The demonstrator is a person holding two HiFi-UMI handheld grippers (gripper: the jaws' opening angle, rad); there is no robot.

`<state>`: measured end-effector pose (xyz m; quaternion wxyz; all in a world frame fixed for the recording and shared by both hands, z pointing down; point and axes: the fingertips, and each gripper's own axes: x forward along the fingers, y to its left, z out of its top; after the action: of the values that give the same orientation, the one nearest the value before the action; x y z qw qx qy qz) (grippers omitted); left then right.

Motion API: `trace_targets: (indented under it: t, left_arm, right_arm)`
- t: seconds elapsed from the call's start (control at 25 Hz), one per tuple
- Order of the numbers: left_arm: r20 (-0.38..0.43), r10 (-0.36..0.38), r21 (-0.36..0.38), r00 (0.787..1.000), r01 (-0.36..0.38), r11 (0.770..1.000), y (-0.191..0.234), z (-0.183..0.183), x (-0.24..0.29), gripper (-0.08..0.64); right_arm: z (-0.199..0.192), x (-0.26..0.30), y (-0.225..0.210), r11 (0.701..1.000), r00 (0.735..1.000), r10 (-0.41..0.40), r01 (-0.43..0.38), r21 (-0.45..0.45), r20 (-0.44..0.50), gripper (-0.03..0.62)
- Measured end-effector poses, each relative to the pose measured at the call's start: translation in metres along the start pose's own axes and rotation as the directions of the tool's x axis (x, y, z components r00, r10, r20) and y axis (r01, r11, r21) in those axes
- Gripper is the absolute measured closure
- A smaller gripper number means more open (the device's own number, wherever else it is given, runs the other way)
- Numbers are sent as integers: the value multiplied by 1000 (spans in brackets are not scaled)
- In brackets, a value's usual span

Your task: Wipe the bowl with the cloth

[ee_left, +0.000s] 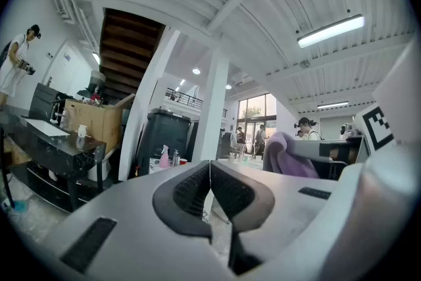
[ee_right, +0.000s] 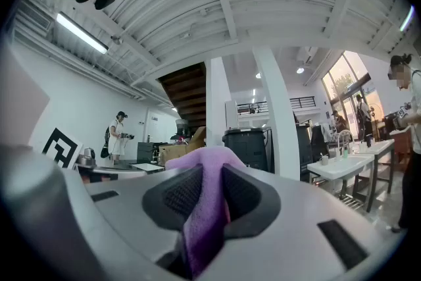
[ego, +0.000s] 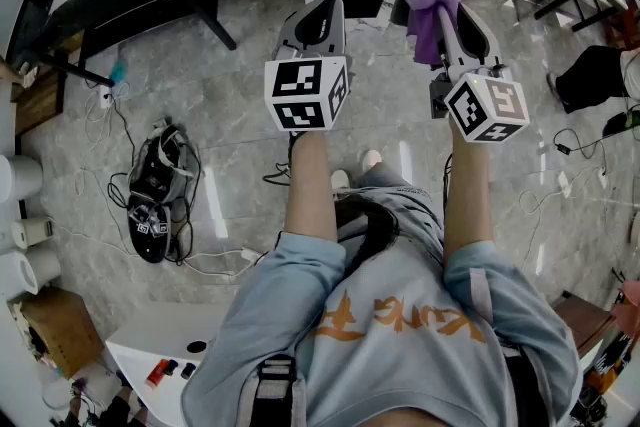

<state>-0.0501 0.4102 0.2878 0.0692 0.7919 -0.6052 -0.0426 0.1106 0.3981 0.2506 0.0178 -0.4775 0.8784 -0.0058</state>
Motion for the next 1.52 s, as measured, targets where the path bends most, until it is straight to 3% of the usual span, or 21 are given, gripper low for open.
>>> trace_targets:
  t: [0.2, 0.4, 0.84, 1.0, 1.32, 1.52]
  left_arm:
    - [14, -3, -5, 1000, 3, 1000, 2, 5, 0, 537]
    - [32, 11, -9, 999, -11, 1000, 11, 11, 2, 537]
    - [72, 44, -11, 996, -43, 999, 43, 33, 15, 537]
    - [97, 91, -28, 991, -89, 996, 61, 47, 21, 537]
    - [112, 43, 69, 993, -51, 996, 55, 70, 48, 537]
    - [121, 58, 92, 991, -69, 993, 65, 78, 68, 537]
  right_arm:
    - [-1, 4, 4, 1000, 1000, 9, -9, -15, -11, 488]
    - [11, 7, -9, 998, 999, -21, 18, 68, 45, 488]
    - [30, 20, -36, 996, 996, -54, 48, 75, 74, 488]
    - [43, 25, -61, 984, 992, -33, 11, 176, 124, 488]
    - [59, 55, -75, 989, 986, -18, -6, 147, 164, 488]
    - [64, 79, -90, 985, 981, -7, -27, 170, 194, 488]
